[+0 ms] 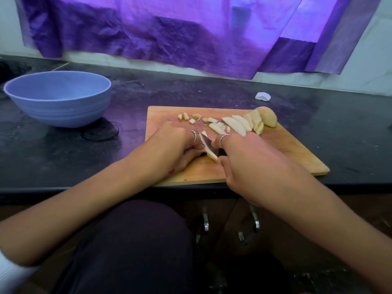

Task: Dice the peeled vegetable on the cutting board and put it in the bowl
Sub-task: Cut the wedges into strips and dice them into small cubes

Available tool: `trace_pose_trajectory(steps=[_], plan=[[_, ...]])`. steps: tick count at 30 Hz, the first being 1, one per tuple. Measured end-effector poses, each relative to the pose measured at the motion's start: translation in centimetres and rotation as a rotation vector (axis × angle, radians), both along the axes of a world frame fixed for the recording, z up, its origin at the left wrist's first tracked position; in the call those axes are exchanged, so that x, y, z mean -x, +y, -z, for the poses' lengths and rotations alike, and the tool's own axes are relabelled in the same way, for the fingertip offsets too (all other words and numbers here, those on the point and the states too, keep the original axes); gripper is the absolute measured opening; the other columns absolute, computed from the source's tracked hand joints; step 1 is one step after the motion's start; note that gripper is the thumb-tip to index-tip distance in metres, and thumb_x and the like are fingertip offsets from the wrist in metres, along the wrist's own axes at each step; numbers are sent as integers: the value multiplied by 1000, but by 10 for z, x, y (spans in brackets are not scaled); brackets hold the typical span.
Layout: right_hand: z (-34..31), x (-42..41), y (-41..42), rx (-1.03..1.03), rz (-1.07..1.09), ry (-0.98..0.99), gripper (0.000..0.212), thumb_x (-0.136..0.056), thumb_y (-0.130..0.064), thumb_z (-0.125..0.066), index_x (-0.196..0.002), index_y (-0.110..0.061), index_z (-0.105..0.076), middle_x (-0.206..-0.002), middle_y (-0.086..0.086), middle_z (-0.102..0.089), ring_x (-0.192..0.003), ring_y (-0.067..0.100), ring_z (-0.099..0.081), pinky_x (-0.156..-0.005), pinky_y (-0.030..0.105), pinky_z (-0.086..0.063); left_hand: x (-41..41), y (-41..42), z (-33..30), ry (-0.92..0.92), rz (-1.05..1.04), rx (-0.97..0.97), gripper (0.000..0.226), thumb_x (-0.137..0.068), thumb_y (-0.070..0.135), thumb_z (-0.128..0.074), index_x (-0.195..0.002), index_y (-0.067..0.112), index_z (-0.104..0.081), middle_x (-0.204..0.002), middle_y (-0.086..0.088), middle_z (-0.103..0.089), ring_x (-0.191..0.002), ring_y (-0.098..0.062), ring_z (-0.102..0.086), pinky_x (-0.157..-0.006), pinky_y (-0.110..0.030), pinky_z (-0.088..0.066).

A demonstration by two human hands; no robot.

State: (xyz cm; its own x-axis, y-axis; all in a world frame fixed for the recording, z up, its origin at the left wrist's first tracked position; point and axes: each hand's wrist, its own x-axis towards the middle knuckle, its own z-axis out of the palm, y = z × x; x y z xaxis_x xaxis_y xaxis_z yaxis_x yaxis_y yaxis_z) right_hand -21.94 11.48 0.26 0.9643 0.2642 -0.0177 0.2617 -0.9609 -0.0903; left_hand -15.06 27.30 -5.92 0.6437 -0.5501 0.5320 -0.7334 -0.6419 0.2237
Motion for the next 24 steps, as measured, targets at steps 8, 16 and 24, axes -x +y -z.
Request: trace_pose_trajectory(steps=[8, 16, 24], plan=[[-1, 0, -26, -113, -66, 34, 35, -98, -32, -44, -133, -37, -44, -81, -13, -38, -71, 3, -44, -56, 11, -34, -19, 12, -13, 21, -13, 4, 23, -85, 27, -68, -106, 17, -71, -110, 2, -69, -104, -16, -62, -88, -21, -43], [-8, -24, -42, 146, -131, -81, 33, -95, -46, -39, -126, -41, -31, -92, 1, -47, -81, 18, -51, -83, 39, -44, -38, 18, -29, 322, 175, -67, 28, -75, 42, -70, -97, 25, -72, -98, 12, -67, -89, -3, -64, -83, -24, -52], [-20, -18, -38, 351, -291, -115, 19, -98, -38, -39, -113, -31, -48, -86, -3, -46, -72, 21, -55, -58, 30, -37, -45, 15, -24, 140, 252, -107, 33, -78, 45, -66, -94, 17, -73, -95, 4, -67, -82, -13, -65, -74, -36, -53]])
